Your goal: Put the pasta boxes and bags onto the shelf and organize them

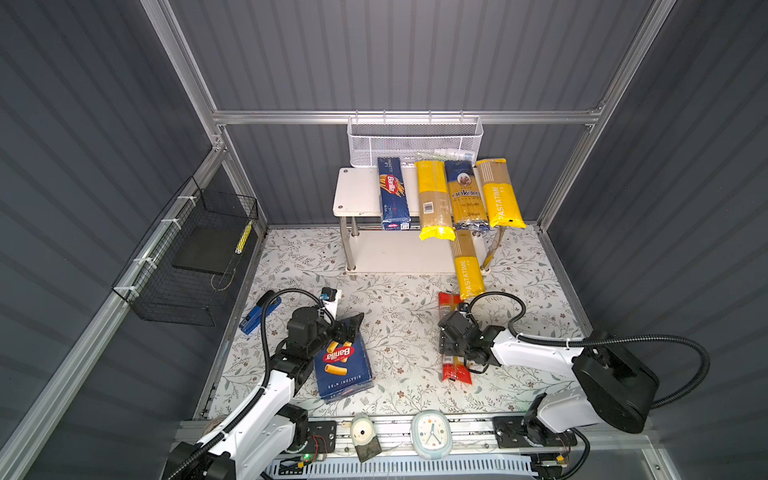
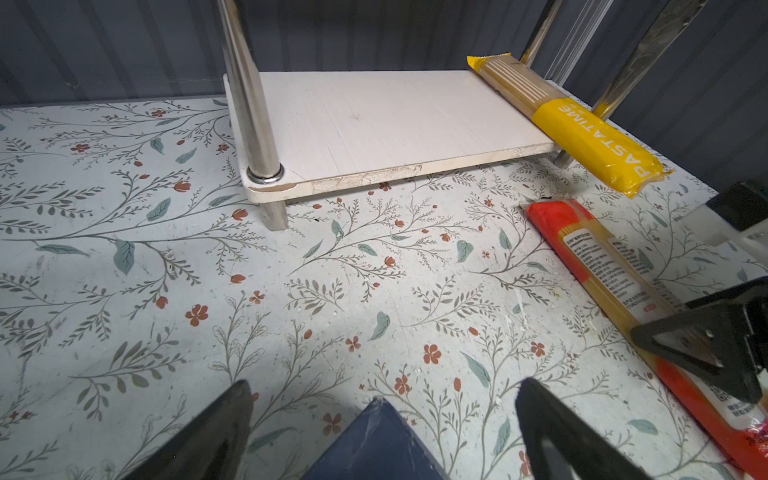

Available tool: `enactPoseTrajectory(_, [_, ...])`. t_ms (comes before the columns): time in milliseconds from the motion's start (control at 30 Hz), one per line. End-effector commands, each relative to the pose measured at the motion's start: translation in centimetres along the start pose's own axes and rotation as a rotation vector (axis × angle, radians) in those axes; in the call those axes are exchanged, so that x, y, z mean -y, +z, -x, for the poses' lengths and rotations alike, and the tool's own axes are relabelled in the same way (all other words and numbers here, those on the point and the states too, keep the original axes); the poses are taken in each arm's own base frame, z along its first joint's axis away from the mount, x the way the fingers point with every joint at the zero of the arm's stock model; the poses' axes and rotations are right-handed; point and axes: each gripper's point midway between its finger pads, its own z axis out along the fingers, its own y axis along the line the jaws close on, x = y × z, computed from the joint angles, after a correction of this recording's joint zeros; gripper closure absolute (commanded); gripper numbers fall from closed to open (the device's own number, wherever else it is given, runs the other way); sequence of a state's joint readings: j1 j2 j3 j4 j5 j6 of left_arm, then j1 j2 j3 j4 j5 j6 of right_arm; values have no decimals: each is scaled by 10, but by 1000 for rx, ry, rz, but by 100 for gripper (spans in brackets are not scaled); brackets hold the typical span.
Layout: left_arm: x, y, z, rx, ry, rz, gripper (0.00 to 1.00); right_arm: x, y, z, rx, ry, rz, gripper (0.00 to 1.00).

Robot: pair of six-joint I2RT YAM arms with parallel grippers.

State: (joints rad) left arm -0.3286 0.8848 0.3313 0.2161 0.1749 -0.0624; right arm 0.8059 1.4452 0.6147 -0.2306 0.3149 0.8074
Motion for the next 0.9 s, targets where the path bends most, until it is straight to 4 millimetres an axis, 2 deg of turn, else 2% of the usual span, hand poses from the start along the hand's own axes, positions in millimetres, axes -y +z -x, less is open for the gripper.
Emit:
enactPoseTrajectory(0, [1, -1, 7, 9, 20, 2, 0, 13, 0, -20, -59, -30, -51, 25])
enactPoseTrajectory(100, [1, -1, 7, 8, 16, 2, 0, 9, -2, -17, -44, -48, -66, 27])
enactPoseTrajectory(333, [0, -3, 7, 13, 15, 9, 1, -23, -4, -14, 4, -153, -14, 33])
enactPoseTrajectory(433, [0, -2, 7, 10, 15, 8, 0, -39, -4, -11, 27, -163, 48, 44])
enactPoseTrajectory(500, [0, -2, 7, 7, 14, 9, 1, -46, -5, -8, 39, -164, 67, 46])
enactPoseTrajectory(867, [-1, -1, 6, 2, 12, 15, 1, -60, -25, 13, 119, -165, 108, 58])
